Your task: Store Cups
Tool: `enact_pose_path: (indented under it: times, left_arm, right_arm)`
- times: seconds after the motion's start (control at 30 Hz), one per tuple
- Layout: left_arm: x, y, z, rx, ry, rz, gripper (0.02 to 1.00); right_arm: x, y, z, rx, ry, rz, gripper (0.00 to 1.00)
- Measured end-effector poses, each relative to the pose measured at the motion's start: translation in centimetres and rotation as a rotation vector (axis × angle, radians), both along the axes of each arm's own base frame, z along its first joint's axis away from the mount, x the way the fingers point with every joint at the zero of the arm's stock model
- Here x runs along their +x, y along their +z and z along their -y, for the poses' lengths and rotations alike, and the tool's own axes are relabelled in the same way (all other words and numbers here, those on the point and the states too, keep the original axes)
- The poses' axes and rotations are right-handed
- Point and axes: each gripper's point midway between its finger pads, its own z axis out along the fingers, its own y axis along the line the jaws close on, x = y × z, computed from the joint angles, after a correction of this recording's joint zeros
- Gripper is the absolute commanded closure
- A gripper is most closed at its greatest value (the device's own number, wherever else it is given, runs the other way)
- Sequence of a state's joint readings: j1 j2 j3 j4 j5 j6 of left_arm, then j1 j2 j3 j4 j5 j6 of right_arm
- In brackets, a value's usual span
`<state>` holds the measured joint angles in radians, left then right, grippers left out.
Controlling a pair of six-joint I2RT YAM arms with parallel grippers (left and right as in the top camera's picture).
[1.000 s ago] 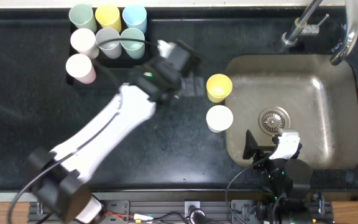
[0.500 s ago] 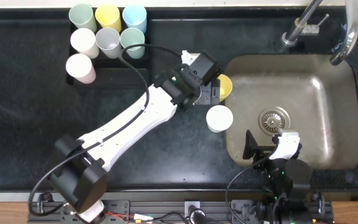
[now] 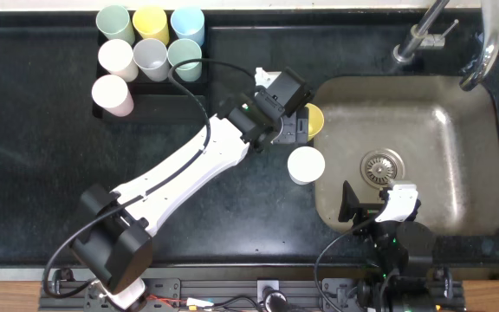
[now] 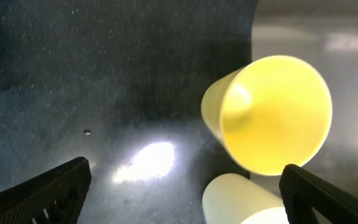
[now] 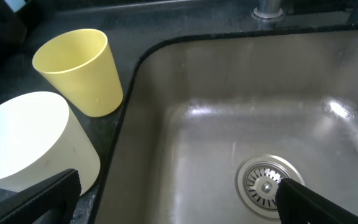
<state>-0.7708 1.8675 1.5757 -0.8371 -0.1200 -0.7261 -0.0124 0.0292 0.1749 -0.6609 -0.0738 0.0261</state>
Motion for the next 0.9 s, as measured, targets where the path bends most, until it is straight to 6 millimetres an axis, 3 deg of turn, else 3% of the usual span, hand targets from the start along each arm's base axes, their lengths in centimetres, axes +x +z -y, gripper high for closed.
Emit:
enact_pose_path:
  times: [0.47, 0.67, 0.9]
  left_arm:
    - [-0.3, -0.5, -0.3, 0.020, 0.000, -0.021, 0.018]
    - [0.1, -2.2, 0.1, 0.033, 0.000, -0.034, 0.018]
    - [0.8, -2.0, 0.8, 0.007, 0.000, -0.007, 0.018]
  right_arm:
    - [0.0, 0.0, 0.0, 0.000, 0.000, 0.000, 0.003]
    - [0.0, 0.0, 0.0, 0.000, 0.000, 0.000, 0.003]
    - [0.0, 0.0, 0.0, 0.001, 0.000, 0.000, 0.005]
